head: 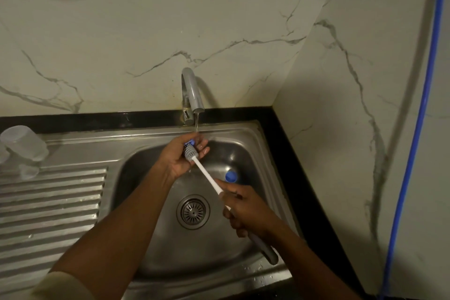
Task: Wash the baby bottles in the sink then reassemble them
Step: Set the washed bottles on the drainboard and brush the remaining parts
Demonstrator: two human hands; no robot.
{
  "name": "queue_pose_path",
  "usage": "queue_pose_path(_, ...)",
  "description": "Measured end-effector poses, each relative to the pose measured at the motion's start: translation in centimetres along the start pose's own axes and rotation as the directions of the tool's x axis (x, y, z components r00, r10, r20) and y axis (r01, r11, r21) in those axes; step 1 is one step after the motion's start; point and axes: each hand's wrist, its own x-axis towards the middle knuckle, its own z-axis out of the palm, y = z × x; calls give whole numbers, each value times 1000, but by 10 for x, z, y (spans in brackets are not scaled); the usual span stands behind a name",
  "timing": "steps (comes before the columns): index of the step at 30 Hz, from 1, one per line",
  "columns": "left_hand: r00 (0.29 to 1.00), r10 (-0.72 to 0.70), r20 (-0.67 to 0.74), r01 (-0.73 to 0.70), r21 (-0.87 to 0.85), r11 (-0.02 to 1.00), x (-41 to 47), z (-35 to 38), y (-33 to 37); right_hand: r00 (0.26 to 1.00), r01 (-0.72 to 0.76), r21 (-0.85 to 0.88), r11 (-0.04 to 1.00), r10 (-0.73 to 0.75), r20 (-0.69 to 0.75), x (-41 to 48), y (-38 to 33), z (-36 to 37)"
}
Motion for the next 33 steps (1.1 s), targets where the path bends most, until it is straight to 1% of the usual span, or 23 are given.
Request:
queue_pose_path(2, 1000, 7, 5, -7, 37, 999, 1, -1, -2, 993, 67, -241, 968, -89, -82, 1, 3, -6)
queue_pose_path(5, 1000, 13, 14, -13, -4, 1000, -1, -1, -2, 952, 146, -618, 773, -280, -125, 7, 6, -12)
queue_pose_path(8, 999, 32, 16, -32, 2, 999, -1, 3, -3, 945, 53, -756, 652, -277, -173, 7, 5, -2)
queue_pose_path(10, 999, 53, 2, -53, 85, 995, 0, 6, -4, 932, 76, -794, 603, -326, -159, 4, 9, 5)
queue_pose_path(11, 998, 58, -6, -57, 107, 993, 0, 6, -4, 924, 149, -725, 673, -355, -140, 0, 7, 9)
queue_pose_path(13, 999, 38, 2, -38, 76, 996, -1, 5, -3, 961, 211, -276, 938, -251, -117, -8, 2, 13)
queue_pose_path(15, 999, 16, 37, -16, 4, 1000, -2, 4, -2, 998, 43, 121, 992, -38, -42, -5, 0, 10)
queue_pose_path(17, 998, 32, 48, -31, -23, 999, -1, 3, -5, 1000, -11, 167, 986, 15, -23, -5, -1, 4)
queue_pose_path(18, 999, 42, 30, -42, -9, 999, 0, 3, -7, 997, 34, 57, 998, -29, -76, -3, 0, 1)
queue_pose_path(19, 999, 47, -7, -47, 16, 999, 2, 2, -8, 982, 99, -186, 978, -126, -142, -1, 2, -3)
queue_pose_path(20, 998, 49, -41, -47, 38, 998, 3, 2, -10, 958, 138, -483, 864, -240, -155, 2, 4, -7)
queue_pose_path(21, 997, 43, -56, -41, 46, 998, 4, 3, -10, 946, 120, -731, 672, -300, -121, 4, 8, -8)
queue_pose_path(22, 998, 30, -49, -27, 51, 998, 5, 4, -11, 944, 67, -867, 494, -312, -105, 6, 12, -7)
queue_pose_path(23, 999, 13, -34, -11, 62, 998, 6, 5, -12, 943, 24, -905, 424, -311, -121, 7, 16, -5)
queue_pose_path(24, 1000, -1, -17, 2, 75, 997, 6, 5, -14, 942, 21, -898, 438, -310, -129, 7, 18, -4)
queue_pose_path(25, 1000, -7, -2, 8, 86, 996, 4, 4, -14, 941, 65, -835, 546, -311, -130, 5, 16, -3)
queue_pose_path(27, 1000, -9, 19, 7, 91, 996, 2, -2, -12, 960, 160, -472, 867, -247, -129, -1, 9, -4)
queue_pose_path(28, 1000, -10, 29, 8, 81, 997, 2, -5, -11, 984, 127, -217, 968, -151, -94, -5, 5, -4)
queue_pose_path(29, 1000, -7, 29, 6, 63, 998, 2, -7, -11, 997, 61, -25, 998, -62, -47, -8, 0, -3)
queue_pose_path(30, 1000, -1, 27, 1, 31, 1000, 1, -6, -11, 999, 34, 30, 999, -33, -21, -9, 0, -1)
queue_pose_path(31, 1000, 3, 16, -4, 5, 1000, 0, -3, -12, 997, 65, -59, 996, -67, -38, -7, 3, -1)
queue_pose_path(32, 1000, 10, 5, -10, -7, 1000, 1, 0, -13, 987, 117, -257, 959, -142, -81, -5, 4, -2)
queue_pose_path(33, 1000, 20, -11, -20, 5, 1000, 3, 2, -16, 967, 156, -469, 869, -231, -105, -2, 6, -4)
